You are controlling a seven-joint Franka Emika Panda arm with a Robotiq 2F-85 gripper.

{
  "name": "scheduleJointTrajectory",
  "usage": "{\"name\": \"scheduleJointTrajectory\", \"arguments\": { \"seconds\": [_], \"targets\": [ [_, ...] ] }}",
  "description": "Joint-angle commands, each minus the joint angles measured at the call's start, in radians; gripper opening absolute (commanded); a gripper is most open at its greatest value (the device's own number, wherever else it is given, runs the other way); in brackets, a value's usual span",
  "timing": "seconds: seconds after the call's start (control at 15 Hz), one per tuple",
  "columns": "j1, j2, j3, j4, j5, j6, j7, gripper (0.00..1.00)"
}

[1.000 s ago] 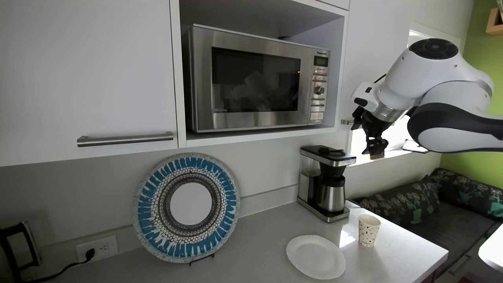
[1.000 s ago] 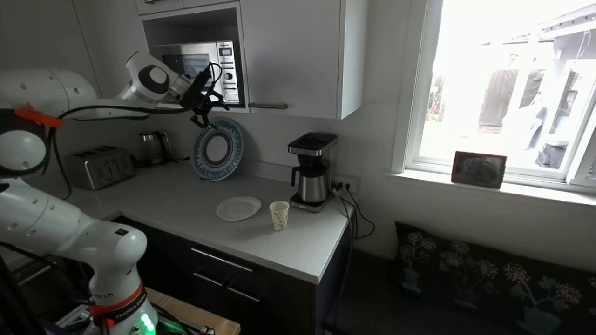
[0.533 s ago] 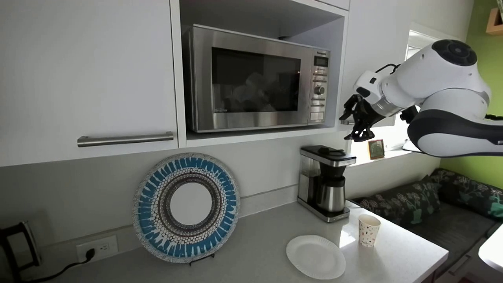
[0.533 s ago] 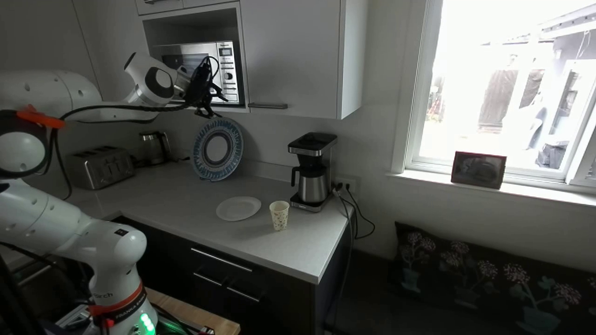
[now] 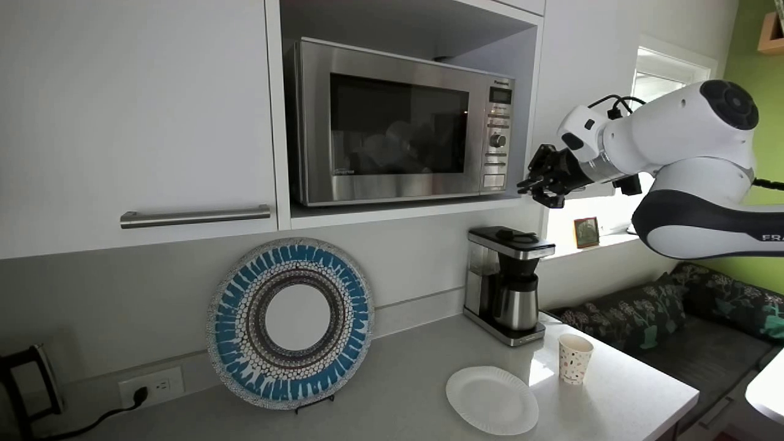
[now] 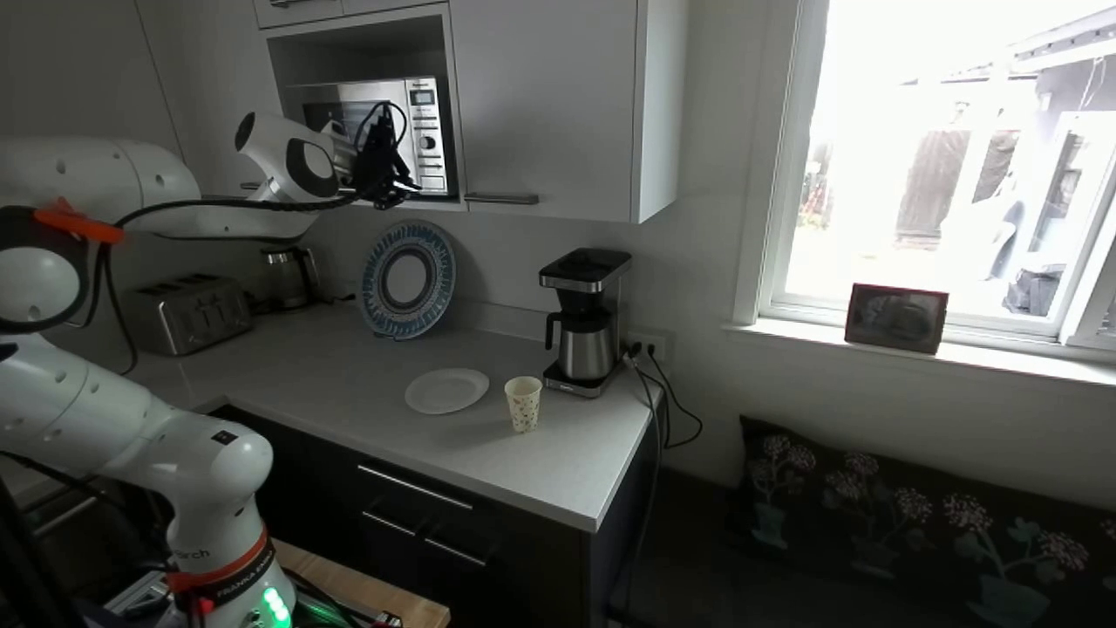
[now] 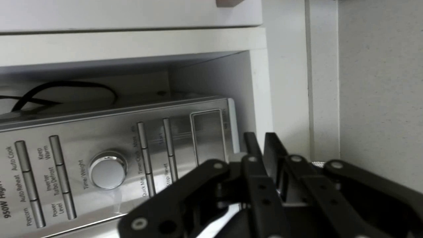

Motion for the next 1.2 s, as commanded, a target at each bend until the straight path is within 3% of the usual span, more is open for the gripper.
{"name": "scheduleJointTrajectory", "arguments": {
  "seconds": [0.0,0.07,0.6,1.13],
  "targets": [
    [-0.061,0.012,0.022,-0.006,-0.041,0.063,0.055,0.0],
    [-0.02,0.006,0.003,0.002,-0.006,0.029,0.01,0.0],
    [-0.022,0.008,0.003,0.005,-0.006,0.032,0.013,0.01],
    [-0.004,0.111,-0.002,0.04,-0.011,0.24,0.003,0.0]
  ]
}}
